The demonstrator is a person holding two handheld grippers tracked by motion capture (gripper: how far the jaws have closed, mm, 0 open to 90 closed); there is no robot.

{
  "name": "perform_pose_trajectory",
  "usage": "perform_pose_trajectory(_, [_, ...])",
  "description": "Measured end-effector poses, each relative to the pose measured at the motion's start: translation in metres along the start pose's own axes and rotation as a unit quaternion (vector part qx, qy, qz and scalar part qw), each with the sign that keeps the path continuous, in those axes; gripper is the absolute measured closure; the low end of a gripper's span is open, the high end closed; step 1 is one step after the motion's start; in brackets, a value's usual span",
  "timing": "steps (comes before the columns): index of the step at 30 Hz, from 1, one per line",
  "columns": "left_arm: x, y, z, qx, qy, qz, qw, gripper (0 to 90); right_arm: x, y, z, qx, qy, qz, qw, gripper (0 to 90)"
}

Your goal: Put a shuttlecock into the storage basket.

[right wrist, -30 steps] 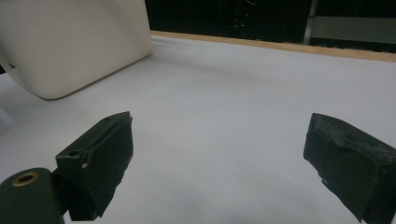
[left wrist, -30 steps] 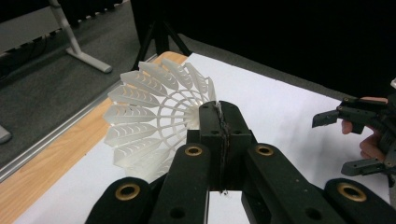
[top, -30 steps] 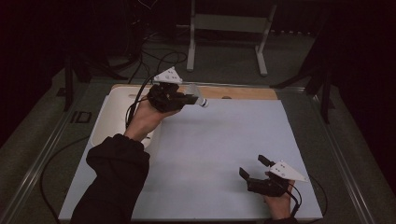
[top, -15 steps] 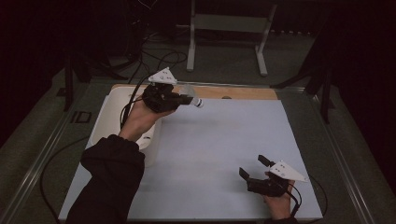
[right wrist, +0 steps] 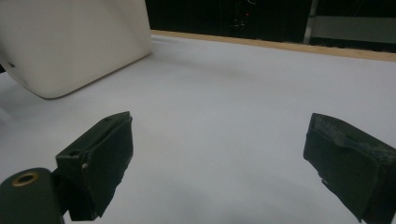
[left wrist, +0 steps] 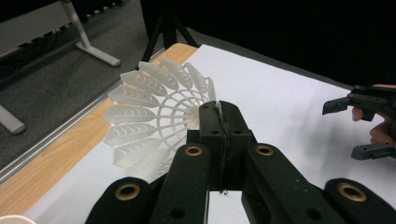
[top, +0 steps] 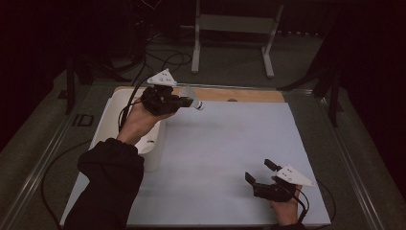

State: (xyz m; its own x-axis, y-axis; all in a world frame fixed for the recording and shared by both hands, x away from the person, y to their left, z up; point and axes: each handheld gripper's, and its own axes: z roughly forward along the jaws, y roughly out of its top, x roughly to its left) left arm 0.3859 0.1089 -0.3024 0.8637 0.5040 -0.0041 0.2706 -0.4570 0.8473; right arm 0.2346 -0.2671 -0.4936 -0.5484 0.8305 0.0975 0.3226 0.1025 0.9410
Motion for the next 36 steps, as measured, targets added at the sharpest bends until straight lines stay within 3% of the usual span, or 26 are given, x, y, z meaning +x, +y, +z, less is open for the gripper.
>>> perform_pose_trajectory(36, [0.011,-0.011,-0.017,0.002,0.011,-0.008,0.9999,90.0,0.000,0.000,0.000,0.001,0.000,0.001,1.0000,8.1])
